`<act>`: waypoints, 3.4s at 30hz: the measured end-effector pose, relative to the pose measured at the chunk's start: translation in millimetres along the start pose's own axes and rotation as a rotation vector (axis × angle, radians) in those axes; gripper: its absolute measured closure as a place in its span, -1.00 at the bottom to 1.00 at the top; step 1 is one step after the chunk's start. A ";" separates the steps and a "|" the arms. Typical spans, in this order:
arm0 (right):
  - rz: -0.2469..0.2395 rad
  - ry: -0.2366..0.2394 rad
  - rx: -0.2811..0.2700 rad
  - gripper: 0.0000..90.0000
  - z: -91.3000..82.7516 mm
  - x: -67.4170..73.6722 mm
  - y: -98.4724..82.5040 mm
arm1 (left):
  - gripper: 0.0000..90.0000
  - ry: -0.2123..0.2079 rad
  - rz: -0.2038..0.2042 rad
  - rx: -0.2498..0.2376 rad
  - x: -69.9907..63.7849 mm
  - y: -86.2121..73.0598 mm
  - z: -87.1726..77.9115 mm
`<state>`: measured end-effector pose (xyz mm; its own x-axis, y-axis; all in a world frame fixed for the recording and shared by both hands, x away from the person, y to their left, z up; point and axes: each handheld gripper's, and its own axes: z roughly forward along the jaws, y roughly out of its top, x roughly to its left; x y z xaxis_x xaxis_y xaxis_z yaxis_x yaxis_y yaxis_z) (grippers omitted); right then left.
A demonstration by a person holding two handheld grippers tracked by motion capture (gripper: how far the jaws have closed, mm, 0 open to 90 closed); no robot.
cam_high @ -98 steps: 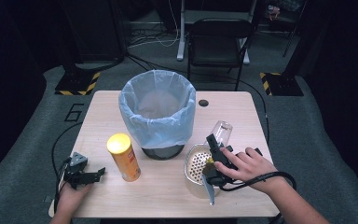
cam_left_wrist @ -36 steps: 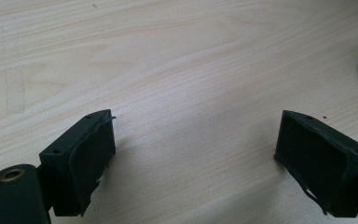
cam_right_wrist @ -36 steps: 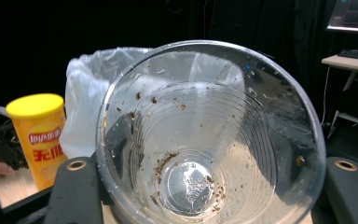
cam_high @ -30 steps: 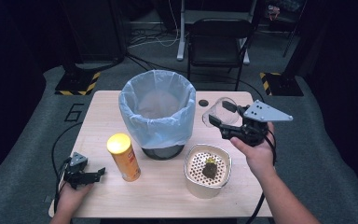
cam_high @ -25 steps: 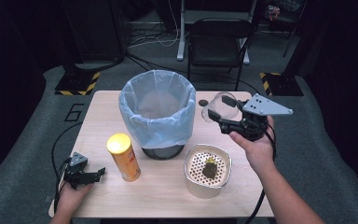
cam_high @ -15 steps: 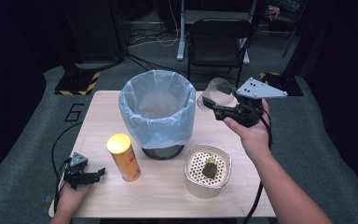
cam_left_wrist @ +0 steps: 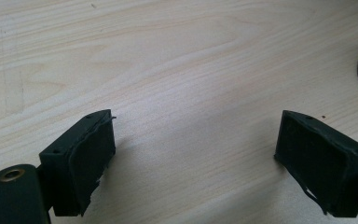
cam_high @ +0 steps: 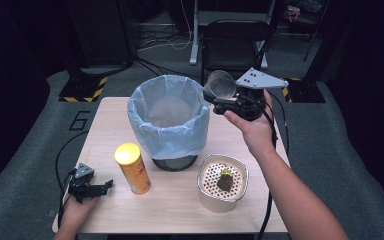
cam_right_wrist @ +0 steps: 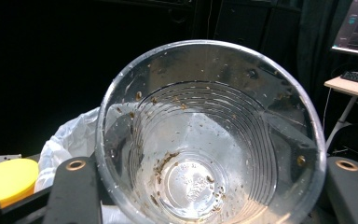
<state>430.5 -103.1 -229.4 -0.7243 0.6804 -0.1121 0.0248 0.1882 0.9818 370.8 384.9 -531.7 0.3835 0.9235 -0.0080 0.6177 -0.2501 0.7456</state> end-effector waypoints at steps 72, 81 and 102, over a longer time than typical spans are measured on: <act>-0.035 0.160 0.168 -0.68 99.7 48.6 1.9 | -0.74 -0.021 0.001 0.013 -1.2 -0.1 -1.2; 0.003 0.153 0.115 -0.62 60.0 28.3 3.5 | -0.74 -0.010 0.014 -0.001 -0.7 -0.1 -0.2; 0.005 0.028 0.136 -0.42 -23.3 -18.9 -52.9 | -0.73 -0.011 0.014 0.002 -0.8 -0.4 -1.0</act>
<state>426.8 -142.4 -275.7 -0.7426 0.6621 -0.1010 0.1205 0.2805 0.9523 369.6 384.5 -531.3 0.3995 0.9167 -0.0054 0.6141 -0.2633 0.7440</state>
